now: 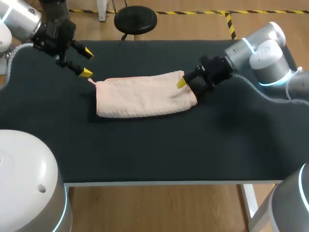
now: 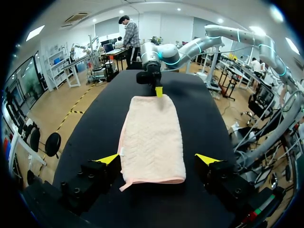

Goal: Fold the towel

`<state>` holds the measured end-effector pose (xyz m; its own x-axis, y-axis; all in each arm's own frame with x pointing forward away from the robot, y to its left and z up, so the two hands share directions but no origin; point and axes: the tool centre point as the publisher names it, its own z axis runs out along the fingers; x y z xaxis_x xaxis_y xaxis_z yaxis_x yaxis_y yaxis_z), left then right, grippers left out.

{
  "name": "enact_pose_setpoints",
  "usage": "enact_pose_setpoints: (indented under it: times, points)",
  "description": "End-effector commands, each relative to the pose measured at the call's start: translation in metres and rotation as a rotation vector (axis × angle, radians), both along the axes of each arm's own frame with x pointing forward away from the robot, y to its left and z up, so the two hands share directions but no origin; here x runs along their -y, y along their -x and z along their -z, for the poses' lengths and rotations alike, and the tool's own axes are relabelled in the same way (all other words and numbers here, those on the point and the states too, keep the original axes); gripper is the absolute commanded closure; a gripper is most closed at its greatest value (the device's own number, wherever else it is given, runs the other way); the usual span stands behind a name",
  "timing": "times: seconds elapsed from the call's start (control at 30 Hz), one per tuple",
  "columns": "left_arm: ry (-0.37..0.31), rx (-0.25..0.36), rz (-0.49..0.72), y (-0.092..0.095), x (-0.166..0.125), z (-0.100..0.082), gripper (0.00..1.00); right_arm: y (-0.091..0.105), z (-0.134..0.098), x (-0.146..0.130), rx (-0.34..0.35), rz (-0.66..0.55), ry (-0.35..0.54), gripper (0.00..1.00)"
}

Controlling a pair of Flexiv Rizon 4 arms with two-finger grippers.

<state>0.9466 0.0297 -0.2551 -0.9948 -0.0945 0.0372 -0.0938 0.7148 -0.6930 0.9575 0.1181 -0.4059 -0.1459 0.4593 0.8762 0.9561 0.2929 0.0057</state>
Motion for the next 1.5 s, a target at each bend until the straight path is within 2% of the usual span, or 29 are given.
enact_pose_setpoints:
  times: [0.03, 0.23, 0.27, 0.3, 0.37, 0.4, 0.53, 0.77, 0.93, 1.23, 1.3, 1.5]
  points:
    - [0.002, 0.002, 0.000, 0.000, 0.000, 0.001, 0.00, -0.003, 0.008, -0.006, -0.009, -0.013, -0.008, 0.00]
    - [0.002, 0.002, 0.000, 0.000, 0.000, 0.001, 0.00, -0.003, 0.007, -0.011, -0.009, -0.011, -0.020, 0.00]
    - [0.002, 0.002, 0.000, 0.000, 0.000, 0.001, 0.00, -0.003, 0.007, -0.011, -0.009, -0.009, -0.020, 0.16]
    - [0.002, 0.002, 0.000, 0.000, 0.000, 0.001, 0.00, -0.004, 0.007, -0.011, -0.009, -0.007, -0.021, 0.54]
    - [0.002, 0.002, 0.000, 0.000, 0.000, 0.001, 0.00, -0.003, 0.008, -0.010, -0.011, 0.001, -0.020, 0.90]
    - [0.002, 0.002, 0.000, 0.000, 0.000, 0.001, 0.00, -0.004, 0.008, -0.009, -0.013, 0.004, -0.019, 1.00]
    - [0.002, 0.002, 0.000, 0.000, 0.000, 0.001, 0.00, -0.002, 0.005, -0.007, -0.018, 0.031, -0.014, 1.00]
    - [0.002, 0.002, 0.000, 0.000, 0.000, 0.001, 0.00, -0.005, -0.014, -0.011, -0.046, 0.102, 0.128, 1.00]
    - [0.002, 0.002, 0.000, 0.000, 0.000, 0.001, 0.00, -0.009, -0.041, -0.026, -0.004, 0.115, 0.128, 1.00]
    - [0.002, 0.002, 0.000, 0.000, 0.000, 0.001, 0.00, -0.008, -0.078, -0.081, 0.114, 0.026, 0.110, 1.00]
    - [0.002, 0.002, 0.000, 0.000, 0.000, 0.001, 0.00, -0.006, -0.080, -0.098, 0.133, -0.007, 0.111, 1.00]
    - [0.002, 0.002, 0.000, 0.000, 0.000, 0.001, 0.00, -0.004, -0.078, -0.150, 0.134, -0.084, 0.100, 1.00]
